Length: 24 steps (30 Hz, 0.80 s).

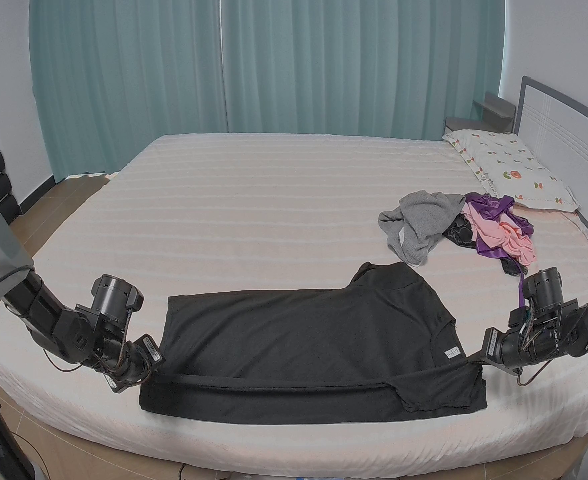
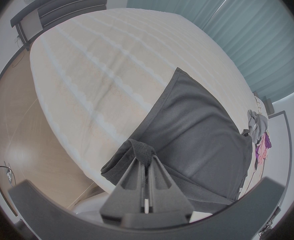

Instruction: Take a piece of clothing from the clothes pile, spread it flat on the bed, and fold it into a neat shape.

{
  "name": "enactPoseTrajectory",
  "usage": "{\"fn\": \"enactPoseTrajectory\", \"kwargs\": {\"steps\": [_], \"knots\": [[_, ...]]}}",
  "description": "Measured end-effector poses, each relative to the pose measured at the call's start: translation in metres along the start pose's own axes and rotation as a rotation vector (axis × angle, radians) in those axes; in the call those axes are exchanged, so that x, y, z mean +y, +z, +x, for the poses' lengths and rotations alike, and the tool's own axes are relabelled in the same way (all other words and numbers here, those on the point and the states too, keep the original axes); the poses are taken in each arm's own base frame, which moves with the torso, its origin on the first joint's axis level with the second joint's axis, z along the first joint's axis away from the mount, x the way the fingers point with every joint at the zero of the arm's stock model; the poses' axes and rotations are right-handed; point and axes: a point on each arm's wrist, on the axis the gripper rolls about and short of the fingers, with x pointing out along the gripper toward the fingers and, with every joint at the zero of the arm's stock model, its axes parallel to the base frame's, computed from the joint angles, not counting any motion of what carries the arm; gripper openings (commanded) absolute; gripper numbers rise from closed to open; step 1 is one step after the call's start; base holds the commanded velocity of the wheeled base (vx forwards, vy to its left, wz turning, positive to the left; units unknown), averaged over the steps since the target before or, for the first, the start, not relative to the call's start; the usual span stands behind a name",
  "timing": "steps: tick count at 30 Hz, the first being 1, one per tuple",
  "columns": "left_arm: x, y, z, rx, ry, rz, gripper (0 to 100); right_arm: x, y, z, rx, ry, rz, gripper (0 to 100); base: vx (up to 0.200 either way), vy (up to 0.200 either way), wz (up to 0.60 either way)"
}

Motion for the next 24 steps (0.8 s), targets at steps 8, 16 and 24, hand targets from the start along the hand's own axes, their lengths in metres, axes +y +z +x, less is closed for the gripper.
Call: {"fn": "enactPoseTrajectory", "kwargs": {"steps": [8,16,24], "knots": [[-0.005,0.005,0.014,0.008,0.012,-0.005,0,-0.001,0.003,0.011,0.016,-0.01,0.008,0,0.0,0.0,0.0],[-0.01,0.01,0.027,0.013,0.021,-0.014,100,0.001,0.012,0.024,0.017,-0.011,0.012,0,0.0,0.0,0.0],[-0.012,0.014,0.038,0.014,0.03,-0.056,100,-0.001,0.012,0.031,0.037,-0.011,0.021,100,0.0,0.0,0.0]]}}
